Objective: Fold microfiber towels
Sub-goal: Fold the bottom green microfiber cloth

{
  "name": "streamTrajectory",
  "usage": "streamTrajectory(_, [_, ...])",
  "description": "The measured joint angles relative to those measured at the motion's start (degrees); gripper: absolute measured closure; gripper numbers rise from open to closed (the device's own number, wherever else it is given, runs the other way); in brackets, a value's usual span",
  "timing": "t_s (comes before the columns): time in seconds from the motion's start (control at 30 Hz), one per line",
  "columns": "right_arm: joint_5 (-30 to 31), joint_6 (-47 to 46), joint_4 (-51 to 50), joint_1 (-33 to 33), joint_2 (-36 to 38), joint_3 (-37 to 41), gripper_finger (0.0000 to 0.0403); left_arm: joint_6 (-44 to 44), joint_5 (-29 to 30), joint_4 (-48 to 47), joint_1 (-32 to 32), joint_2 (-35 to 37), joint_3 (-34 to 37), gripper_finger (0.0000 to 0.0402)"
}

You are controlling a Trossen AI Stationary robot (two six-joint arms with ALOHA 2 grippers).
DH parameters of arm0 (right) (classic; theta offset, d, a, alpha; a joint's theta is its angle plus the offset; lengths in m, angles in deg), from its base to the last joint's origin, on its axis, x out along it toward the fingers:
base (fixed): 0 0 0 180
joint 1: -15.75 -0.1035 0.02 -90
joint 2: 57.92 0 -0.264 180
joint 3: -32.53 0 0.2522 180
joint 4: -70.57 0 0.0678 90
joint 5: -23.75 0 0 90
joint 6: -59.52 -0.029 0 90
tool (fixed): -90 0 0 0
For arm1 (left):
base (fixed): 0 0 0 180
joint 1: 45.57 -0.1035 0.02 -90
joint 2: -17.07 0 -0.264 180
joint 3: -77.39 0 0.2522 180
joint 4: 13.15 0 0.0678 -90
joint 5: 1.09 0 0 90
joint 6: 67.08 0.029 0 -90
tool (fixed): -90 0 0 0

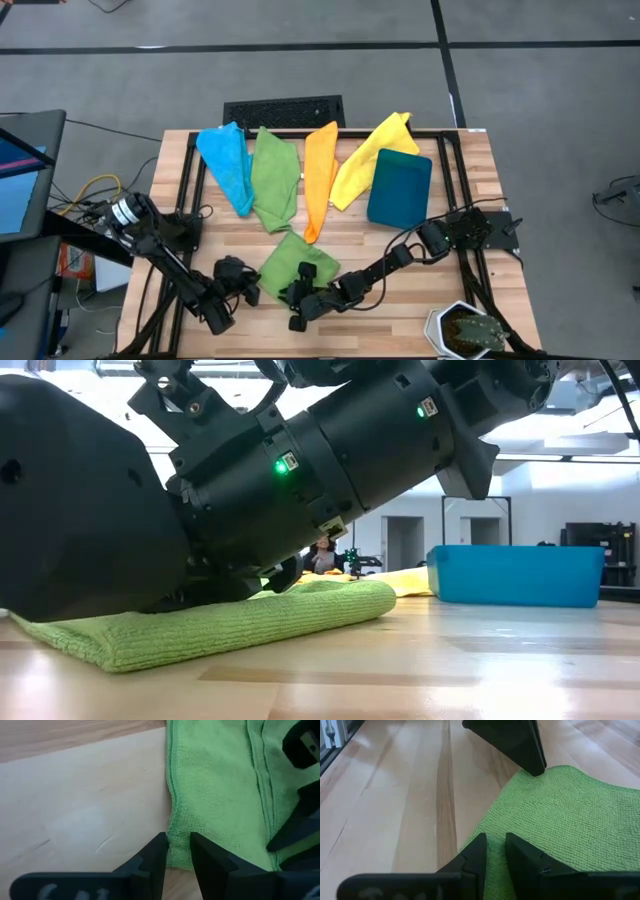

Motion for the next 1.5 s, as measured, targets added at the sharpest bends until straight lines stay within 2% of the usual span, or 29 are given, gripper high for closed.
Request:
streamTrajectory(0.2, [0.93, 0.06, -1.92, 0.13, 3.38, 0.35, 0.0305, 3.24, -1.87, 4.80, -0.59, 0.01, -0.55, 0.0391])
streamTrajectory(0.4, [3.17, -0.23, -6.25, -0.67, 9.83, 0.12, 0.0305, 4.56, -2.36, 4.01, -0.83, -0.21, -2.34, 0.0399])
streamTrajectory(0.57, [9.19, -7.75, -15.61, -4.32, 12.45, 0.24, 0.0305, 5.02, -3.30, 2.38, -0.81, -0.30, -4.11, 0.0400])
streamTrajectory(0.73, [13.96, -17.29, -16.12, -8.52, 12.39, 2.57, 0.0305, 7.28, -3.41, 2.39, -0.92, -0.32, -5.57, 0.0401])
streamTrajectory(0.83, [15.41, -19.61, -14.16, -9.96, 12.38, 4.57, 0.0305, 7.98, -2.62, 2.41, -1.02, -0.32, -6.38, 0.0401])
streamTrajectory(0.97, [15.64, -19.89, -8.83, -10.88, 10.95, 5.98, 0.0305, 10.43, -2.19, 2.66, -2.11, -0.32, -7.25, 0.0401])
streamTrajectory(1.07, [15.29, -20.52, -9.45, -10.86, 9.55, 6.40, 0.0305, 14.61, -2.61, 4.32, -3.38, -0.32, -7.66, 0.0401])
streamTrajectory(1.2, [14.45, -22.49, -6.73, -10.75, 6.48, 6.16, 0.0305, 20.33, -5.27, 6.46, -5.28, -0.30, -7.66, 0.0401])
streamTrajectory(1.27, [12.05, -23.80, -5.06, -10.22, 3.85, 5.22, 0.0305, 22.88, -7.27, 6.88, -5.89, -0.27, -7.74, 0.0401])
streamTrajectory(1.5, [8.95, -24.54, -5.86, -9.06, 3.56, 4.42, 0.0305, 30.07, -11.52, 6.94, -7.02, 2.87, -7.89, 0.0401])
